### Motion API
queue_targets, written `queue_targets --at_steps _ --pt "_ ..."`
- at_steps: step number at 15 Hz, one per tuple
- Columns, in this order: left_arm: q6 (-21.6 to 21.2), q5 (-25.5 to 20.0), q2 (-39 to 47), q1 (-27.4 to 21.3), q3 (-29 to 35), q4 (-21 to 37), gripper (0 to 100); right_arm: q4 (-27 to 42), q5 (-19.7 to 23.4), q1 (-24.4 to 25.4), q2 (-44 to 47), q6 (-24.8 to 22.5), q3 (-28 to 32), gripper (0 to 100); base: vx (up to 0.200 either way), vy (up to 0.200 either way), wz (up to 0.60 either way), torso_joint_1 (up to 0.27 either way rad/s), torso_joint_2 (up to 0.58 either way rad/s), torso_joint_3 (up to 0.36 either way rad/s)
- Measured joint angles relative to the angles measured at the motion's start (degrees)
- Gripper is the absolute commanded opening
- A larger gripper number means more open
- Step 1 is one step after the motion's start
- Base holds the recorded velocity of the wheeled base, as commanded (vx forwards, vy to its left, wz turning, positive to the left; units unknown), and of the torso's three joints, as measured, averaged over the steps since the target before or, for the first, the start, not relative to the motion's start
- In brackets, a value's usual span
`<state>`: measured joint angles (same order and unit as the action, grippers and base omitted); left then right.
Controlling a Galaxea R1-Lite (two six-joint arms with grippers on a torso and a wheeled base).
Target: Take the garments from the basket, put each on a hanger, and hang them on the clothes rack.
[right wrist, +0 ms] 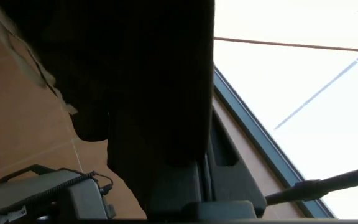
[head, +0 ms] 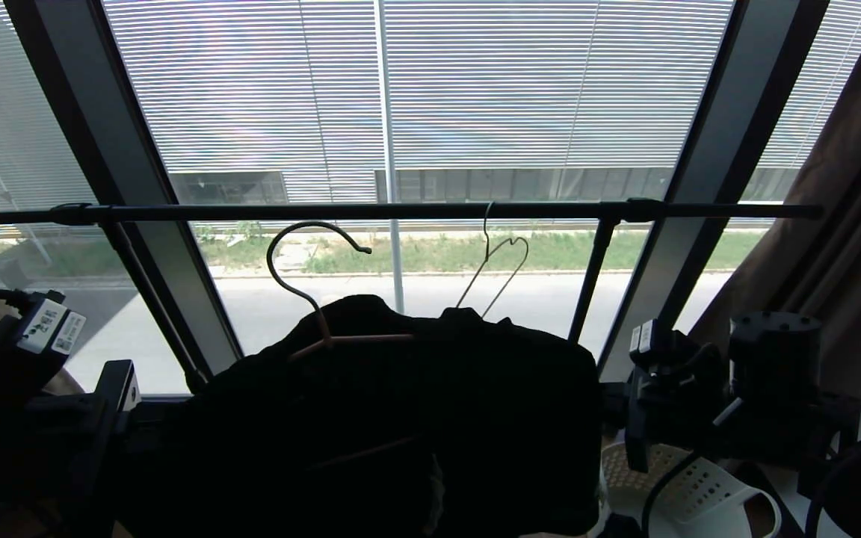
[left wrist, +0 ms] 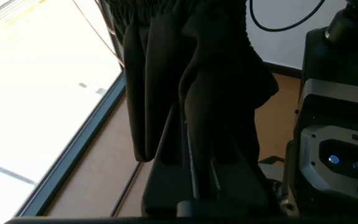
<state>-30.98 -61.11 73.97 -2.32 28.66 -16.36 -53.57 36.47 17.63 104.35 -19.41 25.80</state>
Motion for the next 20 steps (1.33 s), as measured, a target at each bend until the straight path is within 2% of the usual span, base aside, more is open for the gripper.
queue_targets --at_steps 3,9,10,13,16,18,20 --pt "0.2 0.0 -0.4 1.0 -0.3 -2.0 0 0.0 0.0 -1.8 0.1 0.0 0.4 0 0.000 0.000 0.00 0.000 0.00 0.000" --pt "0.3 0.0 -0.3 1.9 -0.5 -2.1 0 0.0 0.0 -2.8 0.5 0.1 0.7 0 0.000 0.000 0.00 0.000 0.00 0.000" --pt "0.3 0.0 -0.2 1.9 -0.5 -2.1 0 0.1 0.0 -2.8 0.5 0.0 0.5 100 0.000 0.000 0.00 0.000 0.00 0.000" --pt "0.5 0.0 0.0 2.1 -0.5 -2.1 0 0.0 -0.1 -2.5 0.4 -3.5 -0.2 100 0.000 0.000 0.00 0.000 0.00 0.000" --pt "0.5 0.0 0.3 3.1 -0.5 -2.1 0 0.0 -0.6 -2.0 0.0 -4.1 -0.5 100 0.000 0.000 0.00 0.000 0.00 0.000" --pt "0.5 0.0 0.4 4.6 -0.4 -2.1 0 0.0 -2.7 -1.7 -0.7 -4.1 -0.4 100 0.000 0.000 0.00 0.000 0.00 0.000" --pt "0.4 0.1 0.5 6.4 -0.3 -2.2 0 0.0 -6.7 -0.2 -1.7 -3.9 -0.1 100 0.000 0.000 0.00 0.000 0.00 0.000"
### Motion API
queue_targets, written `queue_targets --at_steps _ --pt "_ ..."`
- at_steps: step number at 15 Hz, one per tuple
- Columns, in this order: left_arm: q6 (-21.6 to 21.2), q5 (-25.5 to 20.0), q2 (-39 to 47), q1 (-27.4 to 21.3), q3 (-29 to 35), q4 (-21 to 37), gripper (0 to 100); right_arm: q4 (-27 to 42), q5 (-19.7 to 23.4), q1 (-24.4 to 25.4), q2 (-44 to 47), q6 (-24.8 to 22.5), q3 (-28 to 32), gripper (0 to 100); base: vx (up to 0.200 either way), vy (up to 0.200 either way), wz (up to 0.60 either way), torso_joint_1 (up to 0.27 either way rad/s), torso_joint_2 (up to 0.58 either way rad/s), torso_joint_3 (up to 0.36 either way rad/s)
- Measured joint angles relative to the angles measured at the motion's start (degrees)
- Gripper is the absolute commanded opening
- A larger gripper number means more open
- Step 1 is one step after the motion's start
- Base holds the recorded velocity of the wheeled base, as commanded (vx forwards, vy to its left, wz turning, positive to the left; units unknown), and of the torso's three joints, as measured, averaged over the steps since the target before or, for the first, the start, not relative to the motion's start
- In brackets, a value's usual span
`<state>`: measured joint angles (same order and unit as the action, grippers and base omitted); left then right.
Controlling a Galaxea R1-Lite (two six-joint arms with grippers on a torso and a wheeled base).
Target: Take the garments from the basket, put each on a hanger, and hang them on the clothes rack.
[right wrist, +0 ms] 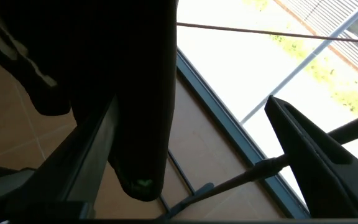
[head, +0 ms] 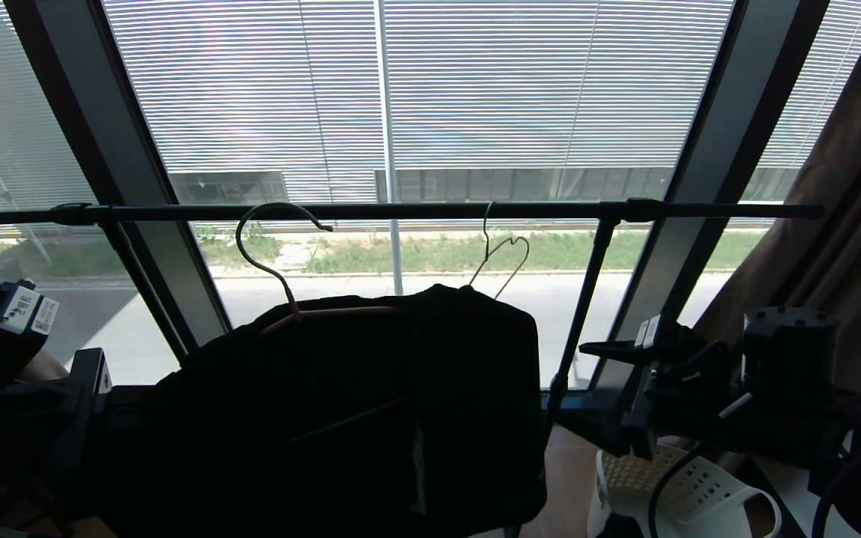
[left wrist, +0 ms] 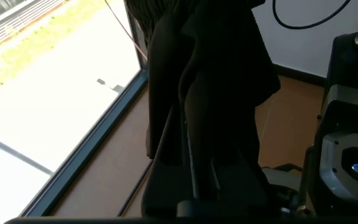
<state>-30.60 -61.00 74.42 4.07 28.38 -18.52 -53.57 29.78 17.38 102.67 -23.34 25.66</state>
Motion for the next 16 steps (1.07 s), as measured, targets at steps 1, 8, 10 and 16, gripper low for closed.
queue_targets --at_steps 1,8,10,16 --pt "-0.2 0.1 0.2 0.4 -0.2 0.0 0 0.0 -1.5 0.8 -0.5 0.3 0.2 100 0.000 0.000 0.00 0.000 0.00 0.000" --pt "-0.6 1.5 2.6 2.3 -1.5 -0.2 0 0.0 -10.0 7.9 -4.9 6.7 0.9 100 0.000 0.000 0.00 0.000 0.00 0.000" --pt "-1.2 2.6 3.3 1.1 -2.1 -0.2 0 0.0 -10.6 8.6 -5.4 6.7 1.0 100 0.000 0.000 0.00 0.000 0.00 0.000" --pt "-4.8 9.8 6.9 -3.5 -4.0 -0.2 0 0.0 -10.8 9.0 -5.8 6.7 1.0 100 0.000 0.000 0.00 0.000 0.00 0.000"
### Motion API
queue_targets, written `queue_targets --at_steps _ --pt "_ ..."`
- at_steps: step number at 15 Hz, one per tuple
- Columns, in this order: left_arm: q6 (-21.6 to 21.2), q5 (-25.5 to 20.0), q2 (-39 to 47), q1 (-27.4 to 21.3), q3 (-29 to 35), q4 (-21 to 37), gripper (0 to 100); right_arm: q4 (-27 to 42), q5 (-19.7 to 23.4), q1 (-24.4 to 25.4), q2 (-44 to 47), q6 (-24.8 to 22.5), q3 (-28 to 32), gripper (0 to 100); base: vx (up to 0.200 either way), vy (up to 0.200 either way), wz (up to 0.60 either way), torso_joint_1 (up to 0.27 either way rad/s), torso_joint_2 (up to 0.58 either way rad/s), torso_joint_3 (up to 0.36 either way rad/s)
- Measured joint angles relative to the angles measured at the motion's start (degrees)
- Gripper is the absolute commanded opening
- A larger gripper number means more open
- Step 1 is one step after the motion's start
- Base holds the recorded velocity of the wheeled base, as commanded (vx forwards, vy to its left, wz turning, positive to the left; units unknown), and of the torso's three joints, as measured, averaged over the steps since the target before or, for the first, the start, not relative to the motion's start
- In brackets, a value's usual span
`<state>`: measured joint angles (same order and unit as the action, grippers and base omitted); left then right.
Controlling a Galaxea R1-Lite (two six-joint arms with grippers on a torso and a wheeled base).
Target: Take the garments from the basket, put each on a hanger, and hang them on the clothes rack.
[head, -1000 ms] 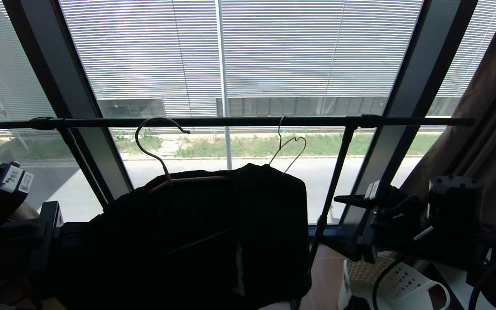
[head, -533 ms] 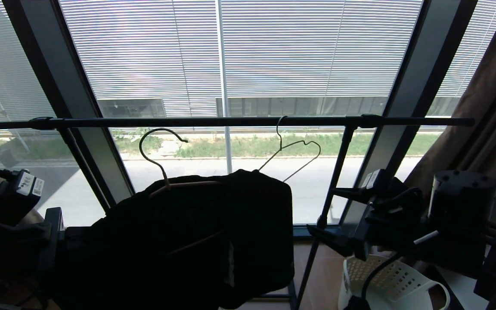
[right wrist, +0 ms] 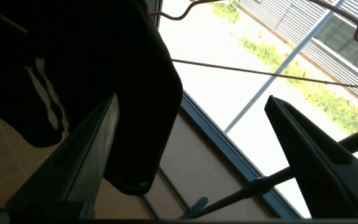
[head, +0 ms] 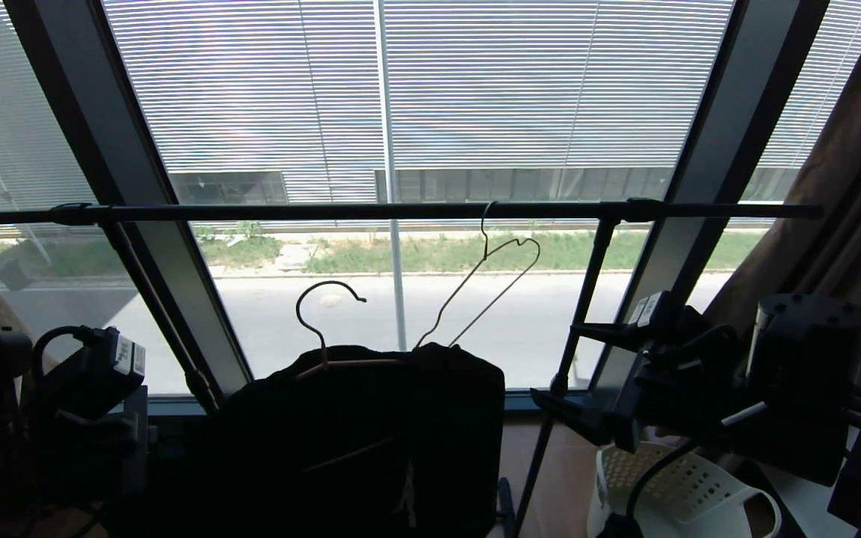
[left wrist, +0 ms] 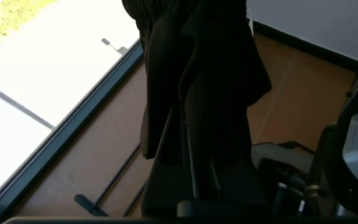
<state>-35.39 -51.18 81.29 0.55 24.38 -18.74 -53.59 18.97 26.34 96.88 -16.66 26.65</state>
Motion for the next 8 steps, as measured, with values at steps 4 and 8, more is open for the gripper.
queue_targets --at_steps 4,8 --pt "-2.0 1.6 1.0 -1.0 -1.1 0.0 0 0.0 0.0 0.0 0.2 0.0 0.0 100 0.000 0.000 0.00 0.000 0.00 0.000" --pt "-5.0 1.9 1.9 -1.1 -2.3 0.0 0 0.0 -0.1 0.0 0.4 0.0 0.0 100 0.000 0.000 0.00 0.000 0.00 0.000"
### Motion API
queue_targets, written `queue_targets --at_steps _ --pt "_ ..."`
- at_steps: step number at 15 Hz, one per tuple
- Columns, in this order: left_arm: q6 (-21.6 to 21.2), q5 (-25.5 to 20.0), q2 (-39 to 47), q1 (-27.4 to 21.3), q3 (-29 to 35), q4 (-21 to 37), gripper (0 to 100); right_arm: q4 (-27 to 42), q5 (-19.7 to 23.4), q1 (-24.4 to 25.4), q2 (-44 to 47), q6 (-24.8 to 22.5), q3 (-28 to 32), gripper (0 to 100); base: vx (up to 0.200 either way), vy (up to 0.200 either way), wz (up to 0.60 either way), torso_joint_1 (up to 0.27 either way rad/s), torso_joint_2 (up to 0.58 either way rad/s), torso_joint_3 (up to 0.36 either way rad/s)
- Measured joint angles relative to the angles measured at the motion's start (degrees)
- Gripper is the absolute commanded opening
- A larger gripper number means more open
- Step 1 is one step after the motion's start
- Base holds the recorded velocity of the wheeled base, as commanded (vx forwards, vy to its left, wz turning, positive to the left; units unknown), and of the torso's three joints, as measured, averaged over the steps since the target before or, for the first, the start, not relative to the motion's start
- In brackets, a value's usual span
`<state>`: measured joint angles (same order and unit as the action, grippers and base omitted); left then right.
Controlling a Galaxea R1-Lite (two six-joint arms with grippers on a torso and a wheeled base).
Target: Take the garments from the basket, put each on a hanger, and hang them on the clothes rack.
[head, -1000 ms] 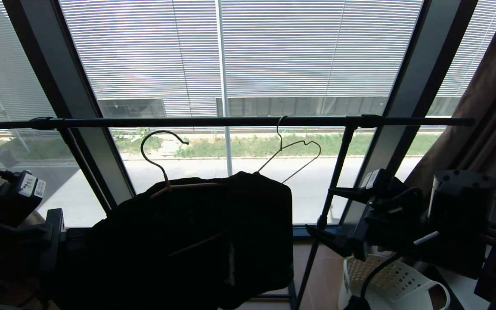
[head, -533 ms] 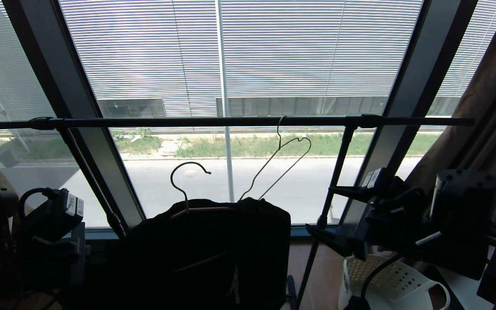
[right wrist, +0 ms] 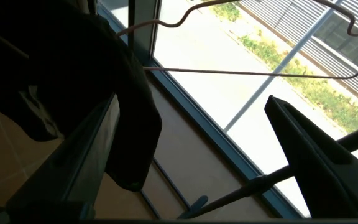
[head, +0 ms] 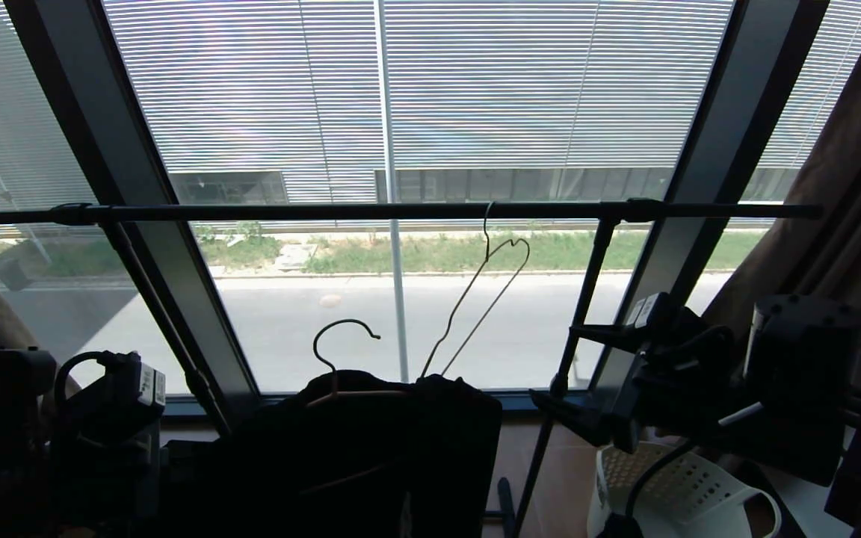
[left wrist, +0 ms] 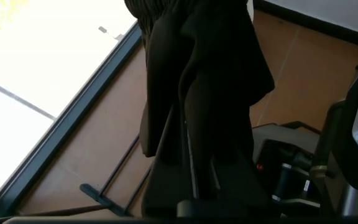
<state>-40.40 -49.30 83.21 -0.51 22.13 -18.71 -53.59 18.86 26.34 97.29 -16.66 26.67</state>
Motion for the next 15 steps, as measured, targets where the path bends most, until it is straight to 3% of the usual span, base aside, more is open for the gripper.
queue_targets --at_steps 2,6,15 --pt "-1.9 0.0 0.5 0.1 -0.5 0.0 0 0.0 0.0 0.0 0.1 0.0 0.0 100 0.000 0.000 0.00 0.000 0.00 0.000" --pt "-10.1 3.1 2.6 0.5 -1.6 0.0 0 0.1 0.0 0.0 0.1 0.0 0.0 100 0.000 0.000 0.00 0.000 0.00 0.000" --pt "-10.6 11.3 5.1 0.5 -1.6 0.0 0 0.1 0.0 0.0 0.3 0.0 0.0 100 0.000 0.000 0.00 0.000 0.00 0.000"
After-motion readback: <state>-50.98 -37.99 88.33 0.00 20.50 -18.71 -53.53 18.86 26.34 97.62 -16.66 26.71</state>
